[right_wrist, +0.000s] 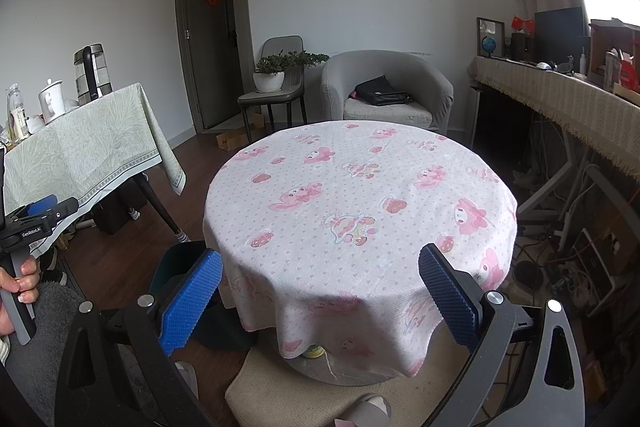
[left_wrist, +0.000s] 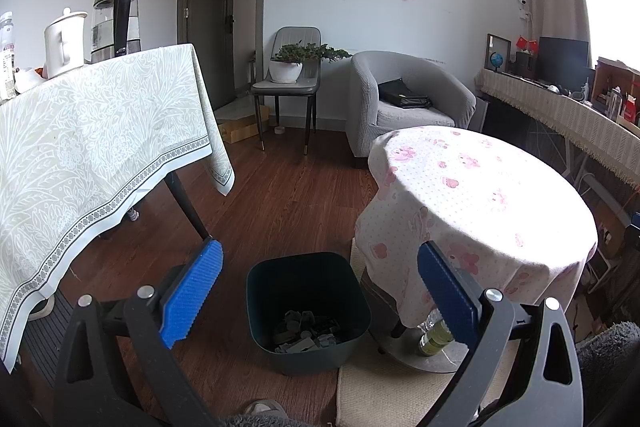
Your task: Collect trash
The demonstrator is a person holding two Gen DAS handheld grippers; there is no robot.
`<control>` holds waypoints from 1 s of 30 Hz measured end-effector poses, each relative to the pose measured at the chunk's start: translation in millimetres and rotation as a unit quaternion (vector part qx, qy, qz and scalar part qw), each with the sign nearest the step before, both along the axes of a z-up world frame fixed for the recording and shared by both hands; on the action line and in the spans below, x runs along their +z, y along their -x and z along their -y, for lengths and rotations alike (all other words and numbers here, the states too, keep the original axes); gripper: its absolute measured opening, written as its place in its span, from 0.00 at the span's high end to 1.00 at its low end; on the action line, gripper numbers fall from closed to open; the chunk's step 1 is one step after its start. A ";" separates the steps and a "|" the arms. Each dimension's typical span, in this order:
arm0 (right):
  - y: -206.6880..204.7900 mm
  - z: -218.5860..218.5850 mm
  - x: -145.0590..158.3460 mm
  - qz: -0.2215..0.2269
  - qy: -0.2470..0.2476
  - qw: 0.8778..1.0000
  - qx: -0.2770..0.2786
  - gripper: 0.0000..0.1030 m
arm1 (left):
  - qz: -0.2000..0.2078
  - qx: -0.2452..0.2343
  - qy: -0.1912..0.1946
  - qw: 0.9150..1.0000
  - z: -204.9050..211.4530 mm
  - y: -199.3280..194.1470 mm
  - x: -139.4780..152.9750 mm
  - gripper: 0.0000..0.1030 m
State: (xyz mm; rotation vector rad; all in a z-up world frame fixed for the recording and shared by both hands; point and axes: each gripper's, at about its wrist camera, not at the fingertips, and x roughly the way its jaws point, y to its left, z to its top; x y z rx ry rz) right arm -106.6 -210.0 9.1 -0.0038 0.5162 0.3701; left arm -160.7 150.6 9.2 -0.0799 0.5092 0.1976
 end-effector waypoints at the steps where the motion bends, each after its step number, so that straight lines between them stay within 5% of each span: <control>1: 0.0 0.0 0.0 0.000 0.000 1.000 0.000 0.03 | 0.000 0.000 0.000 1.000 0.1 -0.1 0.0 0.03; 30: -0.2 -0.5 -0.2 -0.002 0.000 1.000 0.000 0.03 | 0.000 -0.002 0.003 1.000 -0.6 -0.4 -0.6 0.03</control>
